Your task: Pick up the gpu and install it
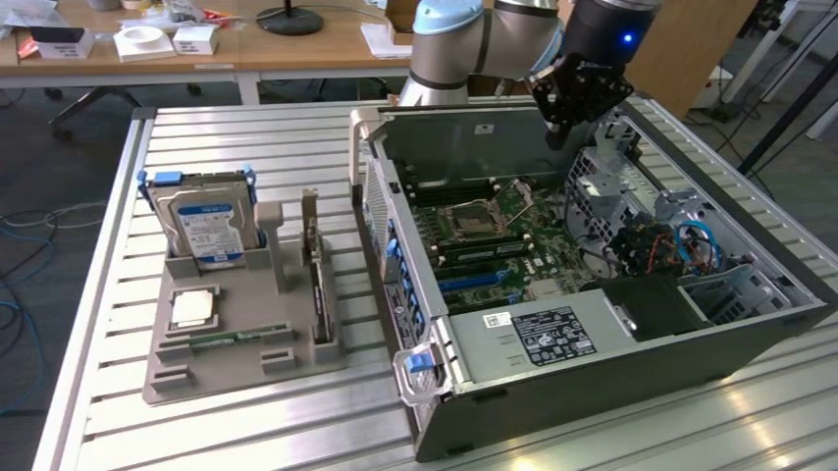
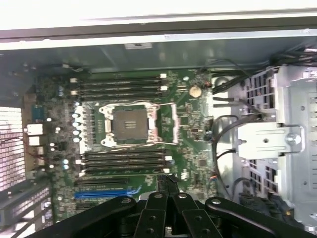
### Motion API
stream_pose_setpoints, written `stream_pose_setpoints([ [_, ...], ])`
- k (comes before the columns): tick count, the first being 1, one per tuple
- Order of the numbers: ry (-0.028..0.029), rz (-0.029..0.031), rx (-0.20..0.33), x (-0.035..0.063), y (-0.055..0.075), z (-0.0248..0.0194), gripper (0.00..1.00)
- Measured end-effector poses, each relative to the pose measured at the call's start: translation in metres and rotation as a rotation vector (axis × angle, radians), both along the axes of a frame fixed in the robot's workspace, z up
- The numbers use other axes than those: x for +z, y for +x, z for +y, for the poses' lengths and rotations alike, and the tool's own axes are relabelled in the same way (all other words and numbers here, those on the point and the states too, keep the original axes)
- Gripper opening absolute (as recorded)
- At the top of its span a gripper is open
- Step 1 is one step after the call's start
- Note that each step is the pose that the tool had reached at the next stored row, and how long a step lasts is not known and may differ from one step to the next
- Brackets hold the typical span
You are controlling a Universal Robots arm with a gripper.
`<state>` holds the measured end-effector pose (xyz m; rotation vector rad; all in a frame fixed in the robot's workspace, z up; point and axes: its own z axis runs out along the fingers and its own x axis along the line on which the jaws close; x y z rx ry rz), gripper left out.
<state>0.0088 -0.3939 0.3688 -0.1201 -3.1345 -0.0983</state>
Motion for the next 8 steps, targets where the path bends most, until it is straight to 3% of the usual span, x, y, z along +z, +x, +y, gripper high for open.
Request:
stream_pose_setpoints([
  [8, 0.0021, -0.0001, 0.0, -0.0003, -0.036, 0.0001, 0.1],
])
